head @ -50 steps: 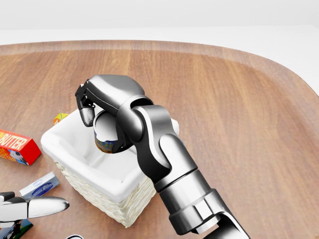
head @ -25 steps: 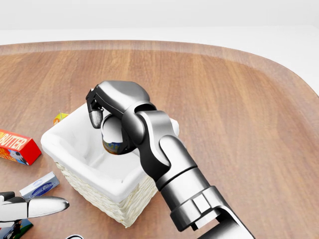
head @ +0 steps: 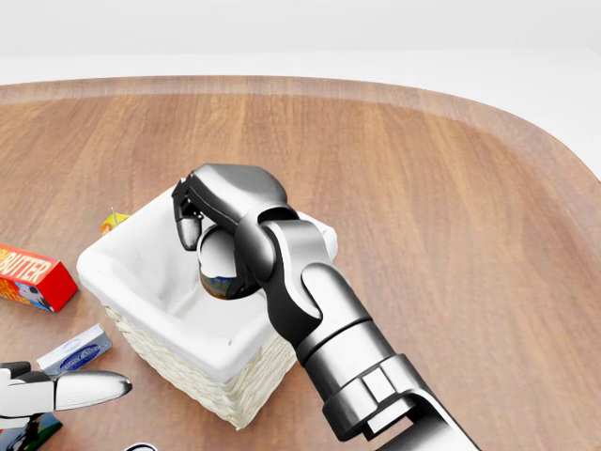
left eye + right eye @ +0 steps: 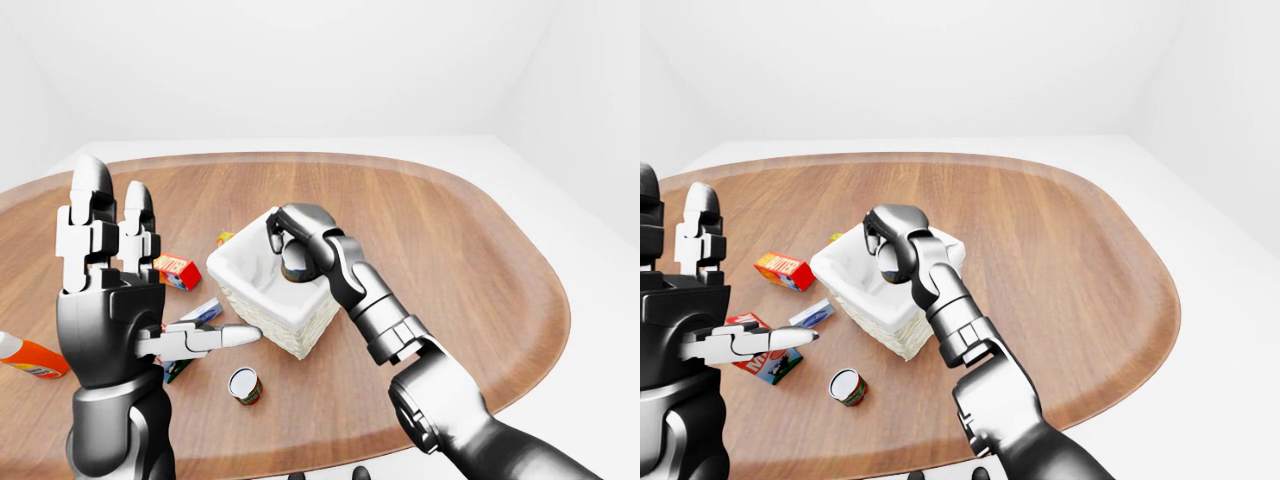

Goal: Pick up the alphabet soup, and put it in the basket.

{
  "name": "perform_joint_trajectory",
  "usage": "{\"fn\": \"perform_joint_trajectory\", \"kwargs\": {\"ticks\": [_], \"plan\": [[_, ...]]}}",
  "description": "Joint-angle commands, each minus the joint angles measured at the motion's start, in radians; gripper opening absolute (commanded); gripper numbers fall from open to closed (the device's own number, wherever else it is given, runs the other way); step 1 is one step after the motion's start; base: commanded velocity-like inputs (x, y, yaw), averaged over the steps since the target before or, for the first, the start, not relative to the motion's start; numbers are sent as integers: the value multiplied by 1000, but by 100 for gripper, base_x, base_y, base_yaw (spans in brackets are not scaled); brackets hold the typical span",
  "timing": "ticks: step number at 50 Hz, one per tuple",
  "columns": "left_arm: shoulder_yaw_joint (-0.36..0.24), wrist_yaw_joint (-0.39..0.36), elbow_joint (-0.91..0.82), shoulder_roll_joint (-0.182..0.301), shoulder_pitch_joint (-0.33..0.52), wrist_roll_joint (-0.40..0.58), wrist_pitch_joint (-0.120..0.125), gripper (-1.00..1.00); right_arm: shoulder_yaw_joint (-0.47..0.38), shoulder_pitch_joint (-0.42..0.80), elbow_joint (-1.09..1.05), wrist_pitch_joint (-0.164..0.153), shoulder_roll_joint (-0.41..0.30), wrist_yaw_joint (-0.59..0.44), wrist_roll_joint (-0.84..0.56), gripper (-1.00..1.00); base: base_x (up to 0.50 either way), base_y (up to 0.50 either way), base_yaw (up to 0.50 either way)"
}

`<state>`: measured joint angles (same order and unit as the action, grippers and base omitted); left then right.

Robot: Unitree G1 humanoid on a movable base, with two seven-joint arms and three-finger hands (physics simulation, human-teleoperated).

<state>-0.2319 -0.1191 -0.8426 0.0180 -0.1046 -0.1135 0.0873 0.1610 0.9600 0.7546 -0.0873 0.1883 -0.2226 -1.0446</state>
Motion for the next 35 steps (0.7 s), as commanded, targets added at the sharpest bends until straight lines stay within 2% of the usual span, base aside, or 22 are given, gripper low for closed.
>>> {"fn": "perform_joint_trajectory", "kwargs": {"ticks": [1, 2, 4, 5, 6, 7, 9, 28, 35], "plan": [[1, -1, 5, -1, -3, 1, 0, 100, 1, -3, 1, 0, 2, 25, 21, -84, 0, 0, 0], [2, -1, 4, -1, -3, 2, 0, 100, 4, -7, -8, 0, 2, 19, 17, -69, 0, 0, 0], [3, -1, 4, -1, -3, 3, 0, 100, 7, -14, -21, 0, 4, 12, 12, -62, 0, 0, 0], [3, -1, 7, -1, -2, 3, 0, 100, 7, -13, -21, 0, 5, 10, 10, 22, 0, 0, 0], [3, -1, 8, -1, -2, 3, 0, 100, 7, -14, -21, 0, 5, 10, 9, 22, 0, 0, 0], [6, -2, 10, -1, -5, 6, 0, 100, 7, -12, -12, 0, 3, 11, 8, 62, 0, 0, 0], [5, -2, 12, -1, -4, 5, 0, 100, 5, -12, -17, 0, 4, 8, 6, 100, 0, 0, 0], [9, -1, 13, -2, -5, 8, 0, 100, 9, -23, -41, 0, 9, -20, -14, 100, 0, 0, 0], [7, -2, 13, -2, -7, 6, 0, 100, 11, -15, -126, 0, 25, -81, -21, 100, 0, 0, 0]]}}
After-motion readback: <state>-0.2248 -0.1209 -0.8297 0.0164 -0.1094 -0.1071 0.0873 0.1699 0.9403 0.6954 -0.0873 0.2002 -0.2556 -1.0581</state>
